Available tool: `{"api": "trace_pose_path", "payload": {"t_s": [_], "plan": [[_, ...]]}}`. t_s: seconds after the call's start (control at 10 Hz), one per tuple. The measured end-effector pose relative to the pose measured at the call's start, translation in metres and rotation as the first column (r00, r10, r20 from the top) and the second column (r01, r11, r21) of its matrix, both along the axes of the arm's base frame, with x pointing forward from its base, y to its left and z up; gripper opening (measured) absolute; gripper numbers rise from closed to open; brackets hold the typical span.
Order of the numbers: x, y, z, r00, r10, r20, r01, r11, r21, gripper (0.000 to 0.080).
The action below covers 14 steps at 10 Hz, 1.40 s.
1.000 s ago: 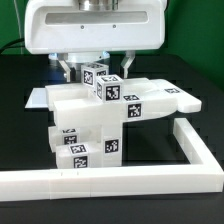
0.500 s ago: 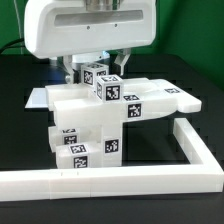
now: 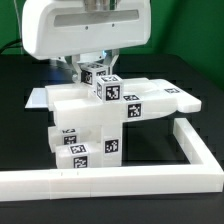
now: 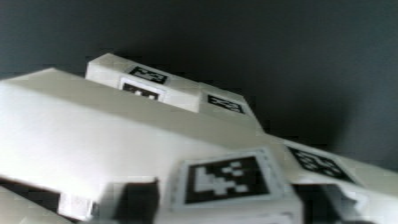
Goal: Assemble chair
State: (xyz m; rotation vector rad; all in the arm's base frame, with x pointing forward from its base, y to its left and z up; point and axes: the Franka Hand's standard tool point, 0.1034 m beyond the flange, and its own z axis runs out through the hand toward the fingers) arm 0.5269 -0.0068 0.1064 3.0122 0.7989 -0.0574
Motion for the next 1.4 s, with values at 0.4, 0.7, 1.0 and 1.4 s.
{"api": "trace_pose_path", "payload": {"t_s": [0.4,0.7,1.0,1.4], "plan": [[0.0004,0.0004,0.0002,0.959,-0.284,0.011,0.284,0.959,-0.005,0.0269],[0.0004,0.0003,0.0001,0.834,-0.551,0.019,0.551,0.834,0.001,0.0269],[0.0006,0.0005,0.0000,0.640,-0.768,0.016,0.768,0.640,0.013,0.0271],[0.0007,0.0007,-0.0001,0.610,-0.792,0.018,0.792,0.610,0.012,0.0486]]}}
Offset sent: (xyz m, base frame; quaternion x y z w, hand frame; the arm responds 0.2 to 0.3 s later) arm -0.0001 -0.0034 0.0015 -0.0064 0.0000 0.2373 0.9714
